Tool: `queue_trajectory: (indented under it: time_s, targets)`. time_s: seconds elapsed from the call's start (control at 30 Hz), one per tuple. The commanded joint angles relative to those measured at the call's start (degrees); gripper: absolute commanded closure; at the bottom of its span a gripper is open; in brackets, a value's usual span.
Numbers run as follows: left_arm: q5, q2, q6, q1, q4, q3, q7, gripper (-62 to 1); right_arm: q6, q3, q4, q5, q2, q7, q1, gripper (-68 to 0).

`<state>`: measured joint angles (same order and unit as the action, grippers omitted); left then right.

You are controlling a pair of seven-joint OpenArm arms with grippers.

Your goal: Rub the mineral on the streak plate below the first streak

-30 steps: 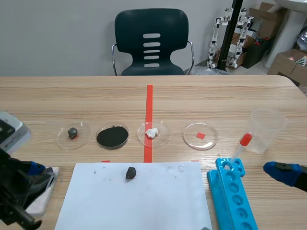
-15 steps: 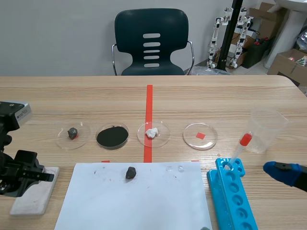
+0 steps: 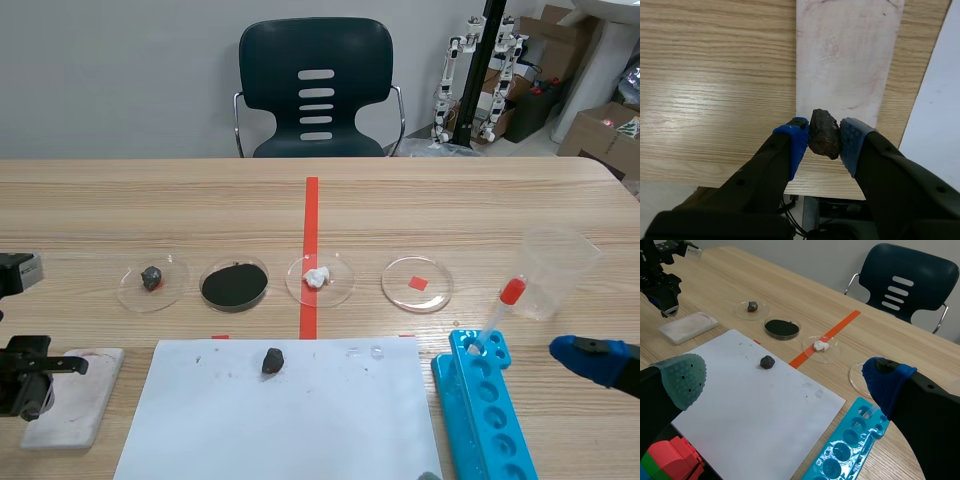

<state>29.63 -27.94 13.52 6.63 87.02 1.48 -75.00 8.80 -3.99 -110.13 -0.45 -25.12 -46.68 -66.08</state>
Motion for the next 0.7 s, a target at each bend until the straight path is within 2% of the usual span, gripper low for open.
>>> queue_trajectory:
  time_s: [0.0, 0.23, 0.67]
  targets:
    - [0.00, -0.28, 0.28, -0.70, 0.42, 0.02, -0.09, -10.0, -0.02, 0.15, -0.66, 0.63, -0.26, -1.03, 0.22, -67.9]
    - [1.07, 0.48, -0.35, -2.58, -3.82, 0.68, -0.07, -10.0, -0.02, 0.15, -0.66, 0.63, -0.26, -1.03, 0.22, -67.9]
    - [1.53, 1.27, -1.20, -3.19, -6.91, 2.32, 0.70, -10.0, -0.02, 0.15, -0.66, 0.63, -0.26, -1.05, 0.22, -67.9]
